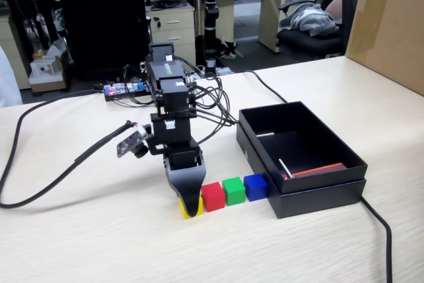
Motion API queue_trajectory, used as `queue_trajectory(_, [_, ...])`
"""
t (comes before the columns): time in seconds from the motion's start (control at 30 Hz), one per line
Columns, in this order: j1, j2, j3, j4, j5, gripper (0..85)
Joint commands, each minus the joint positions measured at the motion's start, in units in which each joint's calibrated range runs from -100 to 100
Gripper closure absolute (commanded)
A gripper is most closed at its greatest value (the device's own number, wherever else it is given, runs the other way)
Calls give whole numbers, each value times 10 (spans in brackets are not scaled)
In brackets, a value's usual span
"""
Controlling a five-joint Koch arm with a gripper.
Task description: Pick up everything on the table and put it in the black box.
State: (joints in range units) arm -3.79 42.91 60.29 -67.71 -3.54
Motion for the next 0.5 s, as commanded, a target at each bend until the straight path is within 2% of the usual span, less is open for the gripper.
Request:
queue_trajectory(0.0, [2,-6,52,-3,-4,551])
queue_trajectory(0.07, [3,-4,56,-4,-3,648])
queue_trajectory(0.1, [3,2,63,-3,-3,731])
queue_trajectory(0.17, [3,2,63,-4,-2,787])
queue_trajectory(0.3, [0,-44,61,-33,2,787])
queue_trajectory(0.33, [-1,-135,43,-56,4,787])
queue_trajectory(0.47, [14,-284,0,-71,10,787])
